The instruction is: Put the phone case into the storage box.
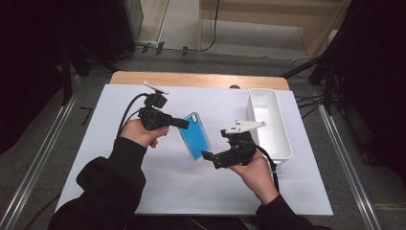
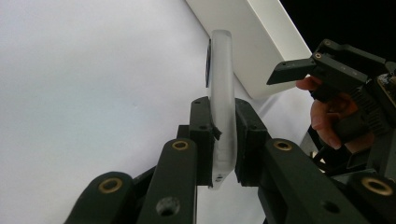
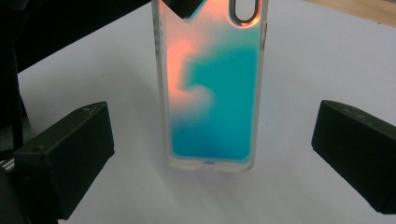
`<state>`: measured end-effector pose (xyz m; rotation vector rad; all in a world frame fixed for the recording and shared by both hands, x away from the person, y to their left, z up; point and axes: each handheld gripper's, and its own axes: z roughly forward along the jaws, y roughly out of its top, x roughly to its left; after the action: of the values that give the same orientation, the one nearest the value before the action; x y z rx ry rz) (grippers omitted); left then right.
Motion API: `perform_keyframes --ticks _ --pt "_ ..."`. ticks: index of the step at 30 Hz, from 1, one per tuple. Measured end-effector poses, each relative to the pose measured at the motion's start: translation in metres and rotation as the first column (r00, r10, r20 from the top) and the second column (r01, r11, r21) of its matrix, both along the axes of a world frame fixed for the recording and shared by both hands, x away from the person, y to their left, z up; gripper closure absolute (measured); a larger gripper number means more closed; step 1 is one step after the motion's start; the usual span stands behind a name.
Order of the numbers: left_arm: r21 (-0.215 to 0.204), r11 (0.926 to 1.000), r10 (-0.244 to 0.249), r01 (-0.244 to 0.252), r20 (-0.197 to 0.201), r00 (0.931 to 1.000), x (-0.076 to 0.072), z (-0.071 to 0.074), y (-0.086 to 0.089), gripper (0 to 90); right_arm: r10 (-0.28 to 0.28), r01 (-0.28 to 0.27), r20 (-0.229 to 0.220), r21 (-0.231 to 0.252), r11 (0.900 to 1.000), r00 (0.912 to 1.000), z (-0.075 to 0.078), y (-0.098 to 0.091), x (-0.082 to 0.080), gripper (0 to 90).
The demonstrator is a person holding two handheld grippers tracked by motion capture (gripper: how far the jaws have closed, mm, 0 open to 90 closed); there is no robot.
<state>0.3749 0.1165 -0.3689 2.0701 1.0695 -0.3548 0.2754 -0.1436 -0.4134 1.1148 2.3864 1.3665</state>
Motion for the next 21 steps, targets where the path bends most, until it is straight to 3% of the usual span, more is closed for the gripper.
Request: perform_keyframes --ticks 5,7,9,21 --pt "0.000 1.0000 0.001 -0.001 -0.009 1.0000 0.001 -0.001 -0.001 79.2 -0.012 0.012 -0.003 -0.011 0.9999 0.9999 0.003 0.003 0.004 0.0" --pt "-0.008 1.0000 0.005 -0.006 -0.015 0.9999 0.001 -0.001 -0.001 79.2 -0.042 0.042 0.021 -0.016 0.9990 0.9989 0.005 0.003 0.005 0.0" --pt "-0.009 1.0000 0.003 -0.003 -0.021 0.9998 0.002 -0.001 -0.001 79.2 -0.040 0.040 0.016 0.004 0.9992 0.9991 0.007 0.003 0.008 0.0" --pt "-0.006 0.9999 -0.011 0.011 -0.041 0.9991 -0.001 -0.003 -0.008 79.2 -0.033 0.033 0.001 -0.020 0.9993 0.9995 0.010 0.012 0.018 0.0"
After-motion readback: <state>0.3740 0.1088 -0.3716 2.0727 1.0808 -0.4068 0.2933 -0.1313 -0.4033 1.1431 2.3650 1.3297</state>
